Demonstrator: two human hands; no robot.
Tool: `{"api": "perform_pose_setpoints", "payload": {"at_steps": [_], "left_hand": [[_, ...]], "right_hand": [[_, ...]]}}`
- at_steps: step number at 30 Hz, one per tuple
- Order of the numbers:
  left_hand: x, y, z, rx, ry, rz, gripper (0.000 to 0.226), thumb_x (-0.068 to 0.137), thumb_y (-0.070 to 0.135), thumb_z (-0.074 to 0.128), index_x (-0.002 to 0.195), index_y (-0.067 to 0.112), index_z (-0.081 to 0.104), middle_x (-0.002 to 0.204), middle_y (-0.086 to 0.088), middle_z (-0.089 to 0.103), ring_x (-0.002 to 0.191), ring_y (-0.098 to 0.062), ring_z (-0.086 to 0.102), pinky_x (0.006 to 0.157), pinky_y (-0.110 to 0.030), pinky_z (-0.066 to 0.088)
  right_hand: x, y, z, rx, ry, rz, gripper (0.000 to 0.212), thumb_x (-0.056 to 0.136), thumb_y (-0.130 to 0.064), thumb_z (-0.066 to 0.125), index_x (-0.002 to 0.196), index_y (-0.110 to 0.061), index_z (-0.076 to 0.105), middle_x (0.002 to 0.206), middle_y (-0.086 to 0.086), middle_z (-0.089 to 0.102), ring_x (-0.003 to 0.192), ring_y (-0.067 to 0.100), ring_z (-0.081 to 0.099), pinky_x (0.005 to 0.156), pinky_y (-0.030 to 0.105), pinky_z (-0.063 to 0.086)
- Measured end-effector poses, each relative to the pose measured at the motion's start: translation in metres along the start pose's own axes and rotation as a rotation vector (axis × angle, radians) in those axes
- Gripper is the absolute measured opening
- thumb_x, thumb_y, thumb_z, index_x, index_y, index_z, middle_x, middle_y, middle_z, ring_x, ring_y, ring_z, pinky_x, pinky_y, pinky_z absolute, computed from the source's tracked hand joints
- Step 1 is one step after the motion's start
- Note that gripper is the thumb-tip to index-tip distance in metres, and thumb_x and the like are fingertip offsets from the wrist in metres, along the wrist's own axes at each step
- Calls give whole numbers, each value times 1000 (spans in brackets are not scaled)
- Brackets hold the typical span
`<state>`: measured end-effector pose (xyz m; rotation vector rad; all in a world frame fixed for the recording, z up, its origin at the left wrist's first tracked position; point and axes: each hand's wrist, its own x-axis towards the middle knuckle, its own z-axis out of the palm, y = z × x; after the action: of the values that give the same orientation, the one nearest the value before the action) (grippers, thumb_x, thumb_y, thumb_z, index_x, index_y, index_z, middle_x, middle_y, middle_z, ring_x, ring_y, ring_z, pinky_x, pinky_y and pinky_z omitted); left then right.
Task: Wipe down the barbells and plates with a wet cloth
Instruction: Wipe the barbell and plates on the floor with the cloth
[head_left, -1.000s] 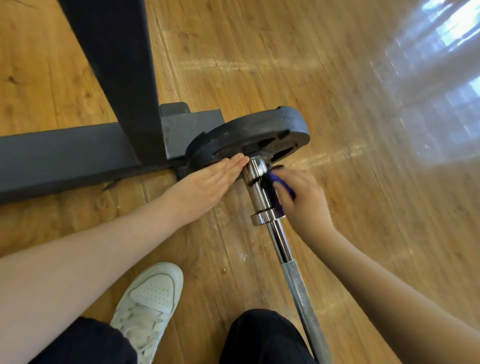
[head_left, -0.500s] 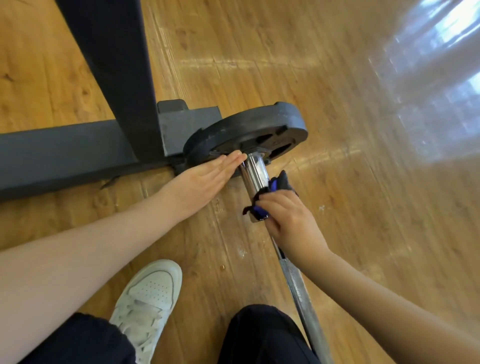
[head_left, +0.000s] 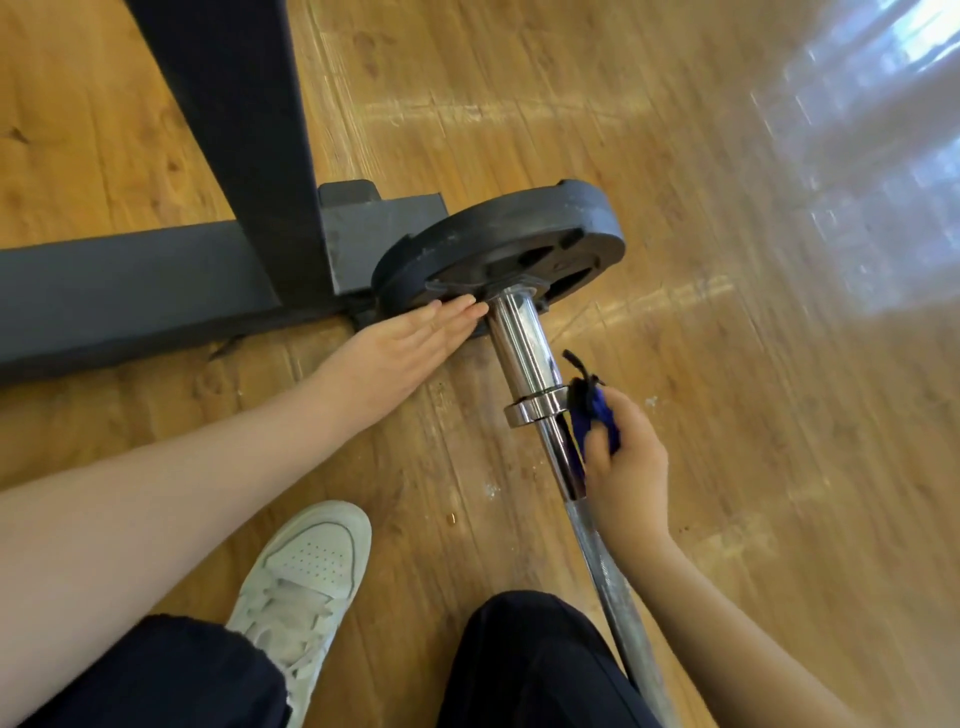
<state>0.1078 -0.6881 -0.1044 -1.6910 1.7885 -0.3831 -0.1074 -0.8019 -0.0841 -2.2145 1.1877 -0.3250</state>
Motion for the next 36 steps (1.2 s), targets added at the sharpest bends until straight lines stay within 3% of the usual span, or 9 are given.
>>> {"api": "perform_pose_setpoints", "payload": {"at_steps": [3, 6, 10, 15, 17, 21, 28, 31, 36], "left_hand": [[-1, -1, 2, -103, -23, 43, 55, 93, 9, 0, 133, -12, -31, 136, -28, -38, 141, -36, -17, 108, -44, -15], [0, 3, -1, -281, 58, 30, 59, 82, 4, -8, 138, -5, -26, 141, -22, -32, 143, -31, -13, 110, -41, -12], [8, 12, 4, -366, 236, 4, 61, 89, 14, 9, 141, -1, -18, 143, -21, -28, 140, -31, -15, 111, -42, -10], [17, 4, 10, -490, 473, 91, 88, 81, 27, 42, 147, 0, -9, 153, -21, -5, 144, -31, -7, 117, -42, -2], [24, 3, 3, -508, 541, 154, 96, 79, 30, 48, 147, 0, -12, 154, -20, -7, 144, -31, -11, 117, -41, -5], [34, 12, -13, -505, 548, 285, 100, 75, 35, 64, 146, -2, 4, 152, -20, -1, 143, -29, 1, 119, -42, 0], [32, 13, -5, -584, 458, 316, 93, 76, 34, 61, 145, 5, 5, 152, -14, 2, 141, -22, 4, 113, -41, 1], [34, 9, -3, -567, 517, 294, 94, 68, 34, 69, 143, 4, 21, 149, -14, 18, 138, -20, 20, 112, -44, 15], [27, 0, 5, -483, 436, 95, 87, 77, 34, 61, 143, 1, 15, 149, -17, 10, 141, -25, 17, 112, -39, 12]], "right_hand": [[1, -1, -3, 56, 75, 81, 38, 91, 4, 45, 126, -5, 58, 128, 9, 58, 120, 24, 52, 105, 43, 41], [9, -22, 12, -20, 72, -196, 36, 90, -5, 46, 122, -3, 60, 130, 10, 57, 125, 23, 49, 108, 33, 36], [-2, -16, 25, -189, -19, -493, 35, 89, -10, 44, 116, -5, 65, 123, 9, 61, 123, 27, 48, 104, 42, 40], [-12, -16, 5, 239, 51, -82, 43, 92, 1, 50, 108, -37, 60, 125, -19, 55, 123, 0, 48, 106, 24, 38], [0, -20, 3, 322, 40, 41, 48, 91, 4, 50, 107, -41, 56, 122, -16, 59, 118, -1, 51, 104, 23, 40], [11, -13, 1, 153, -42, -163, 45, 89, 1, 55, 122, -30, 54, 131, -12, 52, 124, 0, 46, 105, 15, 35], [20, -12, -9, 171, -132, -112, 43, 88, 2, 59, 120, -27, 55, 125, -11, 54, 121, 0, 46, 103, 12, 35], [30, -13, -13, 157, -130, -86, 39, 88, 4, 57, 118, -20, 62, 123, -9, 57, 120, 5, 51, 104, 17, 38], [61, -38, -14, 129, 14, -152, 34, 86, 7, 56, 115, -10, 67, 119, -8, 58, 115, 3, 52, 98, 15, 41]]}}
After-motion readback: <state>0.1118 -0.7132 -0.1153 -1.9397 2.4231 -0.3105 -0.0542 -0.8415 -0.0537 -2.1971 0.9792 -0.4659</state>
